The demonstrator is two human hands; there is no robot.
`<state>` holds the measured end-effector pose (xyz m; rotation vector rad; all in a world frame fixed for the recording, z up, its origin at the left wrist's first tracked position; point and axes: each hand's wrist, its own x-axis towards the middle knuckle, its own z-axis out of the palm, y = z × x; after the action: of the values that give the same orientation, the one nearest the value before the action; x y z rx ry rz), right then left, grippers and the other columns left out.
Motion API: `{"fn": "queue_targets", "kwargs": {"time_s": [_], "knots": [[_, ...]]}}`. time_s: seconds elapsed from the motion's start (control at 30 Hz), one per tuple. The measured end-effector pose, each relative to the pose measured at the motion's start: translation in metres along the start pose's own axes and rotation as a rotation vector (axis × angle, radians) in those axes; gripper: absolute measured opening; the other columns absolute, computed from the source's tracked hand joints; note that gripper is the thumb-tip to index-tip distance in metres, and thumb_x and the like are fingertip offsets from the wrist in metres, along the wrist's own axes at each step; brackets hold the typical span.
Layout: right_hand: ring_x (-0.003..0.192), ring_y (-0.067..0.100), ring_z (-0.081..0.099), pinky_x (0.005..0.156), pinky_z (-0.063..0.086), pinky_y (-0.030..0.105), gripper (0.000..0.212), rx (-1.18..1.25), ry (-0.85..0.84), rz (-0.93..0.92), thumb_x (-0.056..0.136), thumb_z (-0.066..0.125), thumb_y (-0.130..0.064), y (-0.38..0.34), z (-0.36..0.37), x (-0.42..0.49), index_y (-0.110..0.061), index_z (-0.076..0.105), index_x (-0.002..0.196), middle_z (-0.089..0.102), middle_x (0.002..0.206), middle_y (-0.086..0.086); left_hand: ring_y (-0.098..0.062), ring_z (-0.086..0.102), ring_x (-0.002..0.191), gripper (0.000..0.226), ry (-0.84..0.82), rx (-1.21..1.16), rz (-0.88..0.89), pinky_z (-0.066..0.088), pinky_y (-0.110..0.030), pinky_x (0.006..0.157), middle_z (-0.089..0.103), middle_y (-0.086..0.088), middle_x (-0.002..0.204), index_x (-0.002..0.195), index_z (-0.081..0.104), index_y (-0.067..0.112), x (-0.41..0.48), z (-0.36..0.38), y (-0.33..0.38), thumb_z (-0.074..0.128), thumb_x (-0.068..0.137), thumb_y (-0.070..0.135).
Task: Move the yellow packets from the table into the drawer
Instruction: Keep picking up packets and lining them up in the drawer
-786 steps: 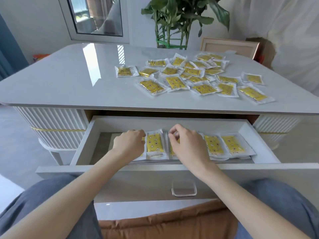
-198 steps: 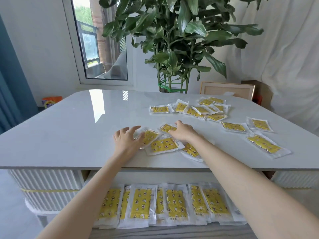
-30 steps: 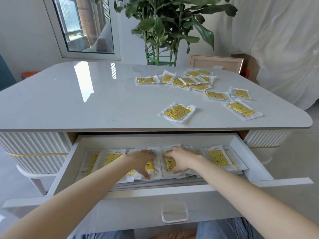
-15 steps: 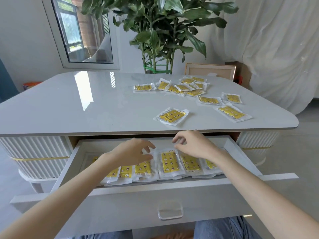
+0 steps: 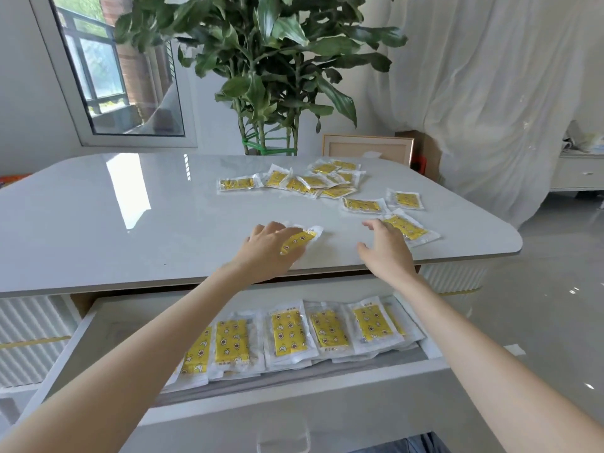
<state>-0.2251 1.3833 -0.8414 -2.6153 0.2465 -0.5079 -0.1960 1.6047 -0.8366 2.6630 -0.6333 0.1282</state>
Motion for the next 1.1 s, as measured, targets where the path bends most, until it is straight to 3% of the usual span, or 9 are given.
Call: {"fn": "queue_targets", "kwargs": {"time_s": [0.13,0.27,0.47,0.6,0.73,0.83,0.93,1.0,1.1], "knots": [[0.144,0.028,0.020,0.116,0.023,0.043,0.057,-0.247,-0.103,0.077,0.097,0.045,-0.033,0.025,0.003,0.027,-0.014,0.029,0.148,0.027,0.155,0.009,-0.025,0.014,0.144,0.050,-0.117,0.105,-0.057,0.010,-0.048,0.114,0.016,0.009,0.158,0.146,0.022,0.044,0.025,0.020,-0.002,0.026,0.097,0.053],[0.147,0.030,0.011,0.118,0.011,0.050,0.061,-0.326,-0.215,0.195,0.098,0.028,-0.047,0.043,0.008,0.044,-0.018,0.022,0.152,0.016,0.159,0.010,-0.020,0.016,0.144,0.050,-0.037,0.143,-0.076,0.010,-0.043,0.115,0.017,0.010,0.157,0.147,0.023,0.043,0.046,0.031,-0.011,0.024,0.098,0.053],[0.140,0.028,0.025,0.117,0.018,0.040,0.057,-0.378,-0.150,0.062,0.100,0.025,-0.046,0.028,0.016,0.042,-0.017,0.031,0.149,0.038,0.151,0.005,-0.020,0.017,0.144,0.049,0.036,0.130,-0.137,0.010,-0.046,0.116,0.021,0.007,0.157,0.145,0.028,0.043,0.077,0.036,-0.023,0.028,0.097,0.051],[0.132,0.025,0.038,0.097,0.040,0.034,0.048,-0.320,-0.078,-0.030,0.099,0.036,-0.044,0.010,0.015,0.039,-0.023,0.045,0.141,0.056,0.136,-0.001,-0.020,0.019,0.143,0.048,0.061,0.140,-0.147,0.012,-0.045,0.115,0.022,0.008,0.156,0.144,0.029,0.043,0.090,0.038,-0.026,0.029,0.096,0.050],[0.121,0.018,0.052,0.082,0.044,0.028,0.034,-0.173,0.035,-0.074,0.097,0.047,-0.034,0.003,0.014,0.058,-0.024,0.059,0.127,0.061,0.128,-0.004,-0.020,0.020,0.142,0.047,0.087,0.130,-0.153,0.012,-0.044,0.115,0.024,0.008,0.155,0.143,0.031,0.044,0.097,0.038,-0.029,0.032,0.096,0.049],[0.130,0.020,0.041,0.097,0.039,0.031,0.035,-0.160,0.042,-0.046,0.098,0.042,-0.031,0.012,0.020,0.090,-0.021,0.056,0.129,0.053,0.137,-0.003,-0.020,0.021,0.141,0.047,0.115,0.124,-0.156,0.013,-0.044,0.115,0.026,0.007,0.154,0.142,0.032,0.045,0.099,0.040,-0.031,0.033,0.095,0.049],[0.142,0.026,0.024,0.115,0.021,0.038,0.047,-0.248,-0.095,0.032,0.101,0.032,-0.037,0.025,0.032,0.118,-0.021,0.040,0.144,0.031,0.155,0.003,-0.020,0.022,0.140,0.047,0.125,0.125,-0.155,0.013,-0.045,0.114,0.028,0.007,0.154,0.141,0.033,0.044,0.102,0.042,-0.034,0.034,0.095,0.049],[0.147,0.027,0.011,0.118,0.012,0.045,0.051,-0.283,-0.207,0.100,0.101,0.023,-0.042,0.031,0.040,0.127,-0.027,0.028,0.150,0.016,0.160,0.002,-0.020,0.023,0.140,0.047,0.126,0.127,-0.163,0.013,-0.046,0.114,0.028,0.006,0.153,0.141,0.033,0.044,0.104,0.042,-0.035,0.034,0.094,0.049],[0.148,0.027,0.010,0.118,0.008,0.048,0.053,-0.365,-0.277,0.099,0.100,0.016,-0.046,0.032,0.052,0.125,-0.033,0.019,0.151,0.010,0.162,0.000,-0.021,0.023,0.140,0.047,0.132,0.134,-0.179,0.012,-0.048,0.115,0.028,0.004,0.154,0.142,0.033,0.042,0.106,0.042,-0.035,0.033,0.095,0.048]]}}
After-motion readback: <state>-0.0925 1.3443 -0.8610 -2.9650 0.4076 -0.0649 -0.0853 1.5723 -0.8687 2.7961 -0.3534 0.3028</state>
